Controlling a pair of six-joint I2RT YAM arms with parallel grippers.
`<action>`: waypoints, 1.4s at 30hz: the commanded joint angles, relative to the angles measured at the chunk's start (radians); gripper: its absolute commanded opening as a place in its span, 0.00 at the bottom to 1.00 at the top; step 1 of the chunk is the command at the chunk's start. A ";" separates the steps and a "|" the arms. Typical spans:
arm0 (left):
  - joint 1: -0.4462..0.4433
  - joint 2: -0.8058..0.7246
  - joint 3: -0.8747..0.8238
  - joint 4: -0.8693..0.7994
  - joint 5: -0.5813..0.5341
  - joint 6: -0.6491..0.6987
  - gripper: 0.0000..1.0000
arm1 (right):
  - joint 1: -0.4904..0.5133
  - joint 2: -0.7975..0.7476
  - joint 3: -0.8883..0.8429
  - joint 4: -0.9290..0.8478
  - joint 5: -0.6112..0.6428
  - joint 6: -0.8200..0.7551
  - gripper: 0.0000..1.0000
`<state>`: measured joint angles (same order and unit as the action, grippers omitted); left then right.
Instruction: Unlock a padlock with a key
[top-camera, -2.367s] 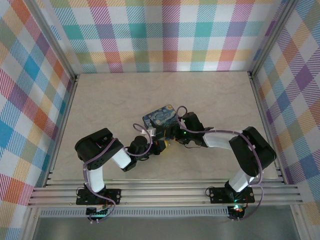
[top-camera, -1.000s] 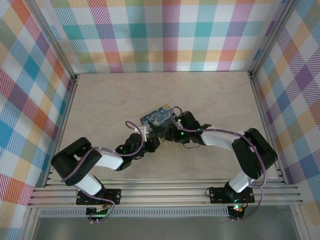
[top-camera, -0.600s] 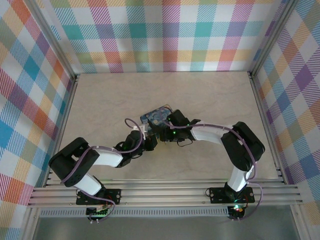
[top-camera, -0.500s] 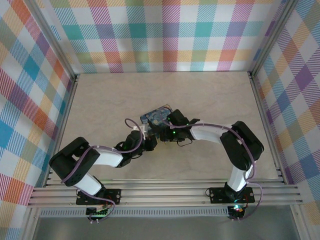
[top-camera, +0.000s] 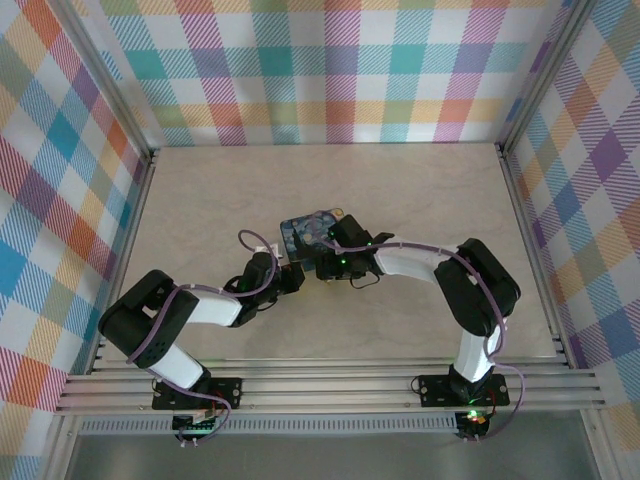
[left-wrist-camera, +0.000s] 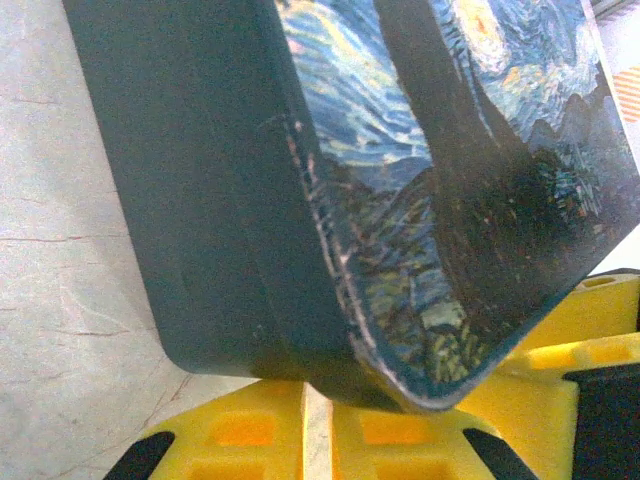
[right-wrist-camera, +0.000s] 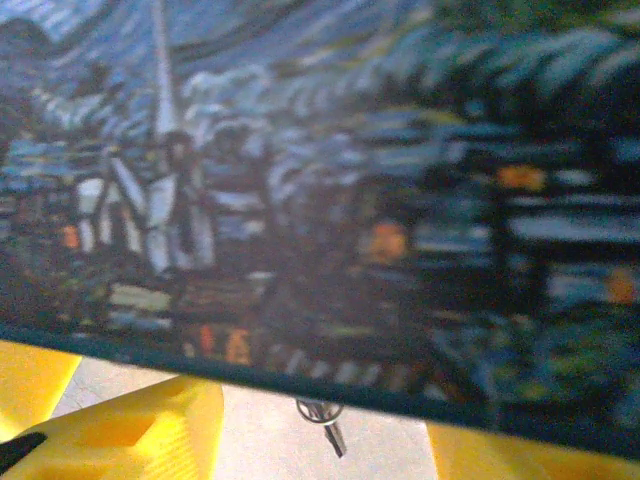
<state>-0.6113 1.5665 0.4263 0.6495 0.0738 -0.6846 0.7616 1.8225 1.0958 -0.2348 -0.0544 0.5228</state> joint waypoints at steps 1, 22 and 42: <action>0.008 0.012 0.018 -0.002 0.019 -0.001 0.13 | 0.023 0.026 0.046 -0.038 0.036 -0.051 0.56; 0.008 -0.057 -0.061 -0.007 0.006 -0.009 0.12 | 0.044 0.088 0.138 -0.117 0.120 -0.138 0.43; 0.008 -0.196 -0.119 -0.098 -0.023 0.021 0.13 | 0.044 0.135 0.184 -0.155 0.116 -0.117 0.40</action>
<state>-0.6098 1.3933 0.3294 0.5804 0.0662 -0.6834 0.8001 1.9404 1.2449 -0.3664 0.0605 0.4057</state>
